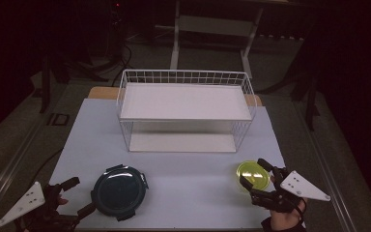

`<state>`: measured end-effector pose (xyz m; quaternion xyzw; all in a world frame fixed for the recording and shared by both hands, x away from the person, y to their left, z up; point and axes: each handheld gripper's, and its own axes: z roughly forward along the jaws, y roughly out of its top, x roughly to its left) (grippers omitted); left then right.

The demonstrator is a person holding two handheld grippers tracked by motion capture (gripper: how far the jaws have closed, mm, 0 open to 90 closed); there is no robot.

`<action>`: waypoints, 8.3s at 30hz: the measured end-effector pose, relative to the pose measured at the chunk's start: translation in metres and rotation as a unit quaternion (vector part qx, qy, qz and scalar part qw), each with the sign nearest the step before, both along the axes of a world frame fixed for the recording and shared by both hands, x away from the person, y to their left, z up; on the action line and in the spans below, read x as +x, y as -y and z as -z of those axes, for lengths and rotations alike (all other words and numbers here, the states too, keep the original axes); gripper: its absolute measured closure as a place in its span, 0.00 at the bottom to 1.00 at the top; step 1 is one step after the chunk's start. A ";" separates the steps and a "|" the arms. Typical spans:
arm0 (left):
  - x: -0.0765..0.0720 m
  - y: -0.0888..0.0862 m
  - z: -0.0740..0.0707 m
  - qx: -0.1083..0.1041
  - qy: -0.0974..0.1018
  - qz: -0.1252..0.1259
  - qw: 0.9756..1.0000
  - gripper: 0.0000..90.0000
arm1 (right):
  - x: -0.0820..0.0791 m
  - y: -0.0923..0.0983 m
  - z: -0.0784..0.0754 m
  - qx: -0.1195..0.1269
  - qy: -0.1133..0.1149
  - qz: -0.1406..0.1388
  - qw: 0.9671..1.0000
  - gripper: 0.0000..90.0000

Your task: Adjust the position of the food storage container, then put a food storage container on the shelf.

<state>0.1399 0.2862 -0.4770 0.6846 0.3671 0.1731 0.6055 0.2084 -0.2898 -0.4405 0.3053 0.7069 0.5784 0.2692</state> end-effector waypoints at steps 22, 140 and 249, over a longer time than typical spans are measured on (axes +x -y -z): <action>0.015 -0.013 -0.039 0.001 0.020 0.026 0.999 0.00 | -0.005 -0.003 -0.003 -0.003 0.008 0.013 1.000 0.18; 0.093 0.091 0.025 0.190 -0.151 0.121 0.963 0.91 | -0.002 -0.010 0.005 -0.014 -0.015 -0.009 1.000 0.18; 0.109 0.090 0.041 -0.049 -0.354 0.163 0.920 0.62 | 0.059 -0.117 0.061 0.009 -0.342 -0.172 0.924 0.58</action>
